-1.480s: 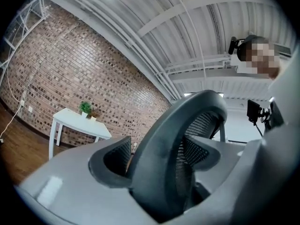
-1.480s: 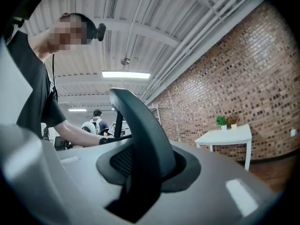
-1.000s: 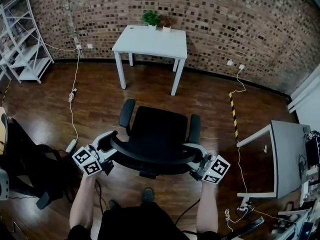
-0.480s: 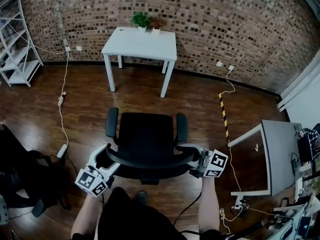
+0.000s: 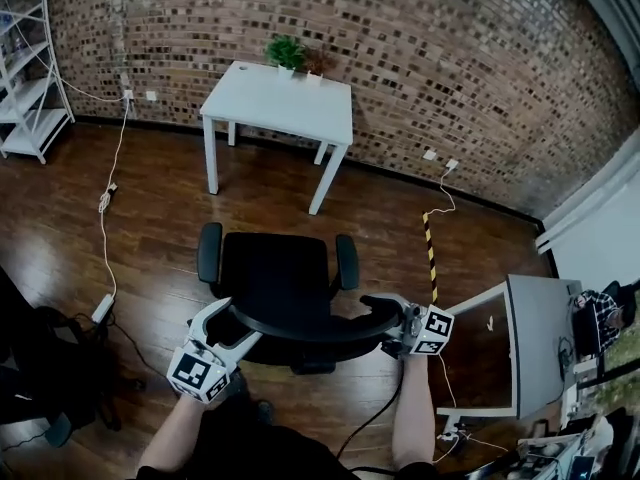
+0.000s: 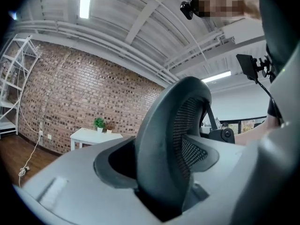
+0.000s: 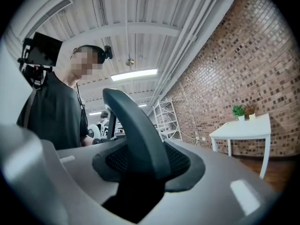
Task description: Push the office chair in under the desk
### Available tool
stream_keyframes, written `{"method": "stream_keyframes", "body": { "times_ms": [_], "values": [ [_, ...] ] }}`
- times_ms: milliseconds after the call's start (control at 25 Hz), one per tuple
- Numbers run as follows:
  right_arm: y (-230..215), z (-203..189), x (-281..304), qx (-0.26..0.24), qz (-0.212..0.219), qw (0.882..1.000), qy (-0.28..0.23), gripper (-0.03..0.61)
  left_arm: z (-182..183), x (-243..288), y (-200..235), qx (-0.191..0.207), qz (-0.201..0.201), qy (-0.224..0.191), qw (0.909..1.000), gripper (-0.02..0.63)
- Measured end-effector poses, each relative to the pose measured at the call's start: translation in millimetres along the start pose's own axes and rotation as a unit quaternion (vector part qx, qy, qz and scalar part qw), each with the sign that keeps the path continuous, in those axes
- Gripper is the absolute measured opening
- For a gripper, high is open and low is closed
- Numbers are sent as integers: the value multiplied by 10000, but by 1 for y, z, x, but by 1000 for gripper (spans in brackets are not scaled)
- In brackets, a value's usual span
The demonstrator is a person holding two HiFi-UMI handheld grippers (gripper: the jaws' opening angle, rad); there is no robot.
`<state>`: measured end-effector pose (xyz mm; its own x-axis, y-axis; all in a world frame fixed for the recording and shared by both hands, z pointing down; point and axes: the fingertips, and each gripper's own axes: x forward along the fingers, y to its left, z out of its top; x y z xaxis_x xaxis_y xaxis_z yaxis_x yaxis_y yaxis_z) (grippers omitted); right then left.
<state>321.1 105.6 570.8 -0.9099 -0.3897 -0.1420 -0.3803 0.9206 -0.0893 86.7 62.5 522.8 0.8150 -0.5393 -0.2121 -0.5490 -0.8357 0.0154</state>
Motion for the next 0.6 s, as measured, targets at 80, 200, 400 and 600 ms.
{"method": "stream_keyframes", "body": {
  "times_ms": [80, 200, 400, 600],
  "values": [
    [-15, 2, 8, 62, 60, 10000, -10, 184, 3, 5, 13, 59, -3, 33, 10000, 400],
    [-43, 11, 13, 94, -59, 9999, 3, 178, 6, 16, 26, 83, 156, 102, 9998, 391],
    [-98, 19, 21, 215, -142, 9997, 0, 189, 13, 46, 56, 47, 396, 488, 9980, 396],
    [-136, 10, 47, 370, -61, 9993, -94, 192, -4, 63, 102, 209, 541, 352, 9977, 399]
  ]
}}
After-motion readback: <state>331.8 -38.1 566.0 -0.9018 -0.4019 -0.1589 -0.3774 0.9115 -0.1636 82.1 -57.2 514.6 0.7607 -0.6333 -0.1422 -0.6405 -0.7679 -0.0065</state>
